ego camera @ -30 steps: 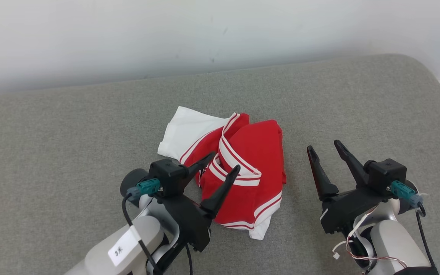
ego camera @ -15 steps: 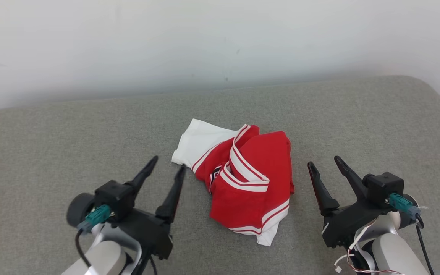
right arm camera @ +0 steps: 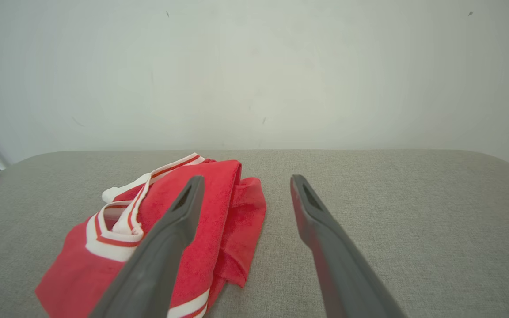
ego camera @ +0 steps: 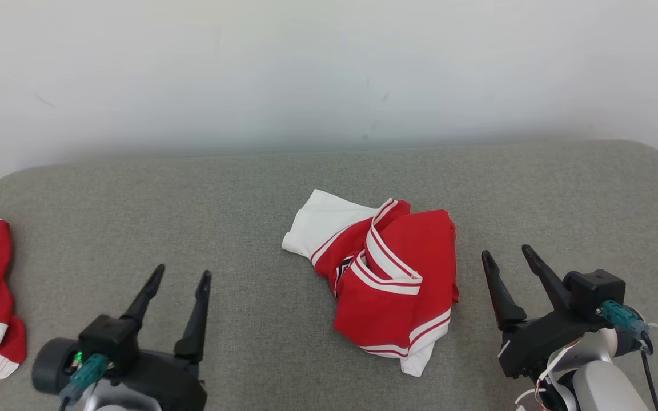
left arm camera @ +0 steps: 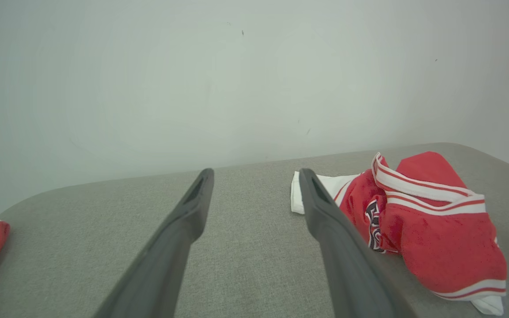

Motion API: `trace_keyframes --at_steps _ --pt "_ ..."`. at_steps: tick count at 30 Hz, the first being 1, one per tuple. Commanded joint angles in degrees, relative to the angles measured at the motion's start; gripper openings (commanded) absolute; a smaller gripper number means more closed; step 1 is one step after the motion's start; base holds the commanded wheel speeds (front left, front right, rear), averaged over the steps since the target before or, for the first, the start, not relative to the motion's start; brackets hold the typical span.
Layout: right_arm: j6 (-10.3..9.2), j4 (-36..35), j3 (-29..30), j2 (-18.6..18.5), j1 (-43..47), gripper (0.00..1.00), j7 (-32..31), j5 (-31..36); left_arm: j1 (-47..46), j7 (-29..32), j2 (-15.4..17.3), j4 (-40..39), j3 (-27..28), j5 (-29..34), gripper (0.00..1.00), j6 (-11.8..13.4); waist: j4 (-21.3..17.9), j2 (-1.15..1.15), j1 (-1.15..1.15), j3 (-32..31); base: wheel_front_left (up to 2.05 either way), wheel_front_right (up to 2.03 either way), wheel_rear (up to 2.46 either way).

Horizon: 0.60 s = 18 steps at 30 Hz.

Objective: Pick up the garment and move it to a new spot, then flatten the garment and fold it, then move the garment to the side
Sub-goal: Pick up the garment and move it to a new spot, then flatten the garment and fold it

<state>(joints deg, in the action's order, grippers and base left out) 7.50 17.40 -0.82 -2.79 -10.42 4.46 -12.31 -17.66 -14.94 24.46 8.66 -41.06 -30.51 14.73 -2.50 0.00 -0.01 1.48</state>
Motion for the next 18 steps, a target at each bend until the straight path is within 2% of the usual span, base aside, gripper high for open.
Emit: trace_keyframes --at_steps 1,6,11,18 --pt "-0.02 -0.5 0.7 -0.2 0.3 1.00 -0.2 0.6 1.5 -0.3 0.9 -0.6 1.4 0.1 1.00 0.5 0.4 0.00 0.01 -0.6 0.00 0.00 0.00" --pt "-0.02 -1.2 1.8 -0.2 0.7 1.00 -0.5 1.0 4.6 -0.3 2.0 -1.6 4.6 0.6 1.00 1.7 0.5 0.00 0.01 -0.7 0.00 0.00 0.00" --pt "-0.02 -1.7 2.8 -0.2 1.1 1.00 -0.7 1.2 6.3 -0.3 1.7 -2.3 6.4 1.4 1.00 2.2 0.7 0.00 0.01 -0.6 0.00 0.00 0.00" --pt "-0.01 -2.2 2.6 -0.2 0.1 1.00 -0.6 0.8 5.2 -0.3 0.4 -2.1 5.3 2.8 1.00 -0.7 0.4 0.00 0.01 0.4 0.00 0.00 0.00"
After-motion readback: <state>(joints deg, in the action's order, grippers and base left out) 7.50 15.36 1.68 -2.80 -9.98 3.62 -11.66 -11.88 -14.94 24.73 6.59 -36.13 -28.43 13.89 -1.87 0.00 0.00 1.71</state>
